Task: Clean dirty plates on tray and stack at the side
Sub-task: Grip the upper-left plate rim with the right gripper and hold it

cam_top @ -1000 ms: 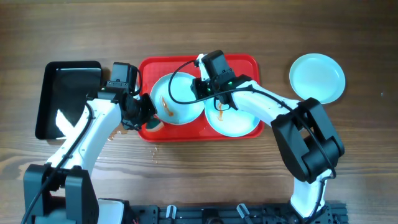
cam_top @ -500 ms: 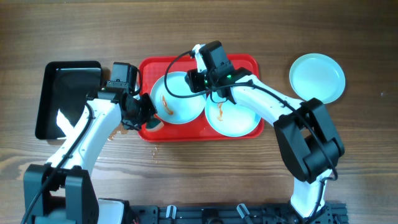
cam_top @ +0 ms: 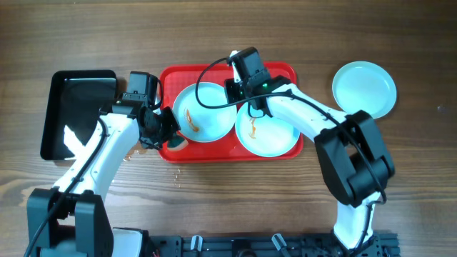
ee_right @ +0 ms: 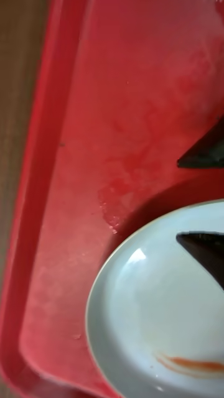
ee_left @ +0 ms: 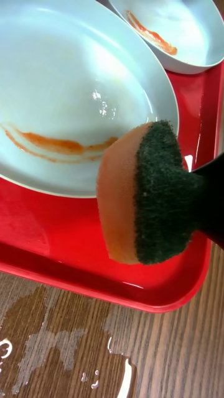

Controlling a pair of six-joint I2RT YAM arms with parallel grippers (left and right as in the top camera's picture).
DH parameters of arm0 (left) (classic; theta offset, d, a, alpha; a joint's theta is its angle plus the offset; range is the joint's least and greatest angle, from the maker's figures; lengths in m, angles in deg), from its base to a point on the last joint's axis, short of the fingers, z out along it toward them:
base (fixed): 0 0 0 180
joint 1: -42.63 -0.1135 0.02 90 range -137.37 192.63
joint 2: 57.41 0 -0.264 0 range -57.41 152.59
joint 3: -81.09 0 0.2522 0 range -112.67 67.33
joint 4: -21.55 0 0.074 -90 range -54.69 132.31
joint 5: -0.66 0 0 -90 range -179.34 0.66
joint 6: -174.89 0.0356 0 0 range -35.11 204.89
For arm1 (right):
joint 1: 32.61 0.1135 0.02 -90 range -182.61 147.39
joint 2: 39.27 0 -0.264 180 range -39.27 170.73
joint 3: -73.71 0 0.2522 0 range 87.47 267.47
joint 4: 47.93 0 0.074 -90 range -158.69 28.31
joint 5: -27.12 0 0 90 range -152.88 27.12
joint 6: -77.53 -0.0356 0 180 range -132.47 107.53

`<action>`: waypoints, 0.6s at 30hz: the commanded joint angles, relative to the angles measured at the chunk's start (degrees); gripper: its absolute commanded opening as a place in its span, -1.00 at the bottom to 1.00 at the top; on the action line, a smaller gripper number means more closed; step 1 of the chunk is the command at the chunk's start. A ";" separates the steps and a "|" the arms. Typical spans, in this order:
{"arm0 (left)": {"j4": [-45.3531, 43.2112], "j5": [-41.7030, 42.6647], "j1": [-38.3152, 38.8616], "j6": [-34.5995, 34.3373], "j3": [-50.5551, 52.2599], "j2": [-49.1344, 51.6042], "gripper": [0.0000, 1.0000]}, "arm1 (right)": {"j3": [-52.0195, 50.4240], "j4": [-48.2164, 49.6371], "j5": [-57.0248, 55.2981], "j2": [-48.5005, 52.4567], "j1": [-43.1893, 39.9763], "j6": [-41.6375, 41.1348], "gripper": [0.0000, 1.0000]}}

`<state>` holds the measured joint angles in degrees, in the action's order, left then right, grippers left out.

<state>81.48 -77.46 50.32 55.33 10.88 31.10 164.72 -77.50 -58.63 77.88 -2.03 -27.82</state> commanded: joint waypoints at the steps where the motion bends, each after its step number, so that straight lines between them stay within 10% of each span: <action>1: 0.11 0.09 -0.39 0.87 0.37 0.44 -0.92 | 0.37 -0.07 3.56 3.43 0.20 0.31 -0.50; 18: 0.07 0.07 -0.39 0.87 0.37 0.44 -0.92 | 0.31 -3.15 11.34 3.52 1.55 -4.63 -0.85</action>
<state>81.55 -77.46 50.32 55.30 10.88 31.10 164.70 -80.21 -49.96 80.70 -1.74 -30.16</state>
